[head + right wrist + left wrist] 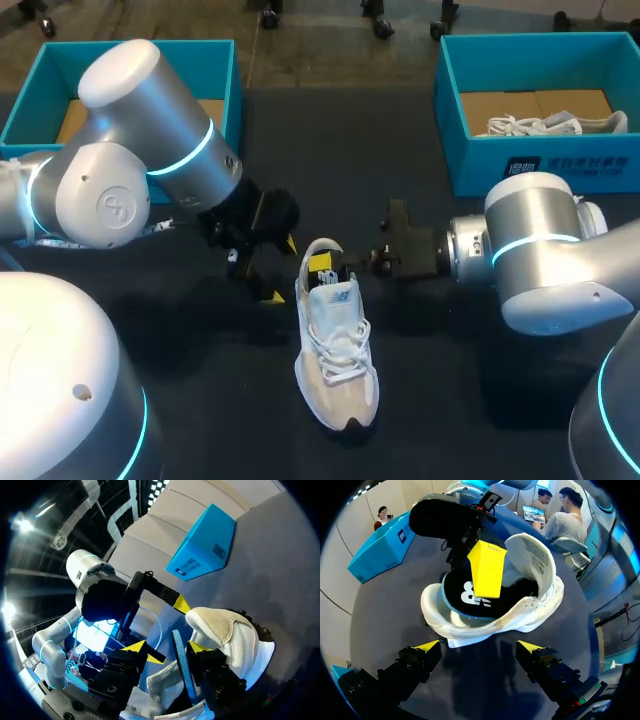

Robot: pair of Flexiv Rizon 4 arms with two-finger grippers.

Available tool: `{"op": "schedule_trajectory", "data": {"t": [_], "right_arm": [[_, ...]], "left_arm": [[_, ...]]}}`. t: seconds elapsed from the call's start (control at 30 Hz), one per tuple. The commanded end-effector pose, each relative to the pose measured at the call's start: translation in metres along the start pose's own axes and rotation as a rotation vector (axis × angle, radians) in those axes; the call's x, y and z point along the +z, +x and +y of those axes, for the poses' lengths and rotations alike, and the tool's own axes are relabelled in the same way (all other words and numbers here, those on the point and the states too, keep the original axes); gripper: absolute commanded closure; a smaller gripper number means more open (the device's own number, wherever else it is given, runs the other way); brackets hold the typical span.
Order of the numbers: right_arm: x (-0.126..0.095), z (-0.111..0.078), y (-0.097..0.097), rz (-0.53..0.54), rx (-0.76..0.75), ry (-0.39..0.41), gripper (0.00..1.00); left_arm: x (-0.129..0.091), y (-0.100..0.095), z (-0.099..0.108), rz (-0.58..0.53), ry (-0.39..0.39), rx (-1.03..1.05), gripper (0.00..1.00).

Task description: Take the shoe out of the shoebox, open the shoe tongue, remove and reinsert the insole, then place the shoe into the shoebox

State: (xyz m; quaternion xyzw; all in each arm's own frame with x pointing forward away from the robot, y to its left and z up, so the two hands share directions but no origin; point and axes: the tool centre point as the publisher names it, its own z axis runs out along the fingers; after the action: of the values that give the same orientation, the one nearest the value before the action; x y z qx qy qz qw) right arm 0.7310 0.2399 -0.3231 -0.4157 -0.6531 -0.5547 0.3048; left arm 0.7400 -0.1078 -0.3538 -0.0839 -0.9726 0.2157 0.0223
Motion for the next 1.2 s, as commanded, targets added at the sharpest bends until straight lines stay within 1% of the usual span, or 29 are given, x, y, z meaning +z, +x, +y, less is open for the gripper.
{"op": "schedule_trajectory", "data": {"t": [0.03, 0.27, 0.37, 0.43, 0.57, 0.73, 0.8, 0.87, 1.0, 1.03, 1.1, 1.13, 1.17, 1.2], "right_arm": [[-0.006, 0.002, 0.001, 0.006, -0.006, 0.02, 0.45], [-0.012, 0.008, 0.0, 0.006, -0.028, 0.03, 0.42], [-0.016, 0.01, 0.0, -0.004, -0.038, 0.032, 0.44], [-0.02, 0.011, 0.001, -0.011, -0.039, 0.03, 0.43], [-0.029, 0.014, 0.003, -0.046, -0.041, 0.039, 0.43], [-0.048, 0.021, 0.005, -0.062, -0.051, 0.066, 0.43], [-0.055, 0.025, 0.004, -0.069, -0.045, 0.081, 0.44], [-0.061, 0.029, 0.004, -0.063, -0.035, 0.106, 0.42], [-0.074, 0.037, 0.003, -0.088, 0.012, 0.141, 0.38], [-0.078, 0.04, 0.003, -0.101, 0.032, 0.155, 0.37], [-0.085, 0.044, 0.002, -0.112, 0.066, 0.192, 0.31], [-0.089, 0.047, 0.002, -0.116, 0.084, 0.216, 0.33], [-0.093, 0.049, 0.002, -0.114, 0.097, 0.236, 0.4], [-0.097, 0.052, 0.002, -0.116, 0.105, 0.249, 0.42]], "left_arm": [[-0.009, -0.002, 0.005, 0.007, -0.002, 0.002, 0.0], [-0.013, -0.003, 0.011, 0.002, -0.009, 0.002, 0.0], [-0.017, -0.005, 0.015, -0.004, -0.009, -0.008, 0.0], [-0.021, -0.006, 0.018, -0.005, -0.008, -0.012, 0.0], [-0.026, -0.008, 0.024, -0.004, -0.025, -0.008, 0.0], [-0.038, -0.011, 0.036, 0.009, -0.037, 0.007, 0.0], [-0.042, -0.012, 0.04, 0.009, -0.052, 0.01, 0.0], [-0.044, -0.013, 0.043, 0.005, -0.064, 0.002, 0.0], [-0.05, -0.014, 0.048, 0.0, -0.08, -0.004, 0.0], [-0.052, -0.014, 0.049, 0.0, -0.084, -0.01, 0.0], [-0.054, -0.015, 0.05, -0.001, -0.089, -0.014, 0.0], [-0.055, -0.015, 0.051, 0.001, -0.093, -0.017, 0.0], [-0.055, -0.016, 0.051, 0.001, -0.1, -0.018, 0.0], [-0.056, -0.016, 0.052, 0.002, -0.103, -0.017, 0.0]]}}
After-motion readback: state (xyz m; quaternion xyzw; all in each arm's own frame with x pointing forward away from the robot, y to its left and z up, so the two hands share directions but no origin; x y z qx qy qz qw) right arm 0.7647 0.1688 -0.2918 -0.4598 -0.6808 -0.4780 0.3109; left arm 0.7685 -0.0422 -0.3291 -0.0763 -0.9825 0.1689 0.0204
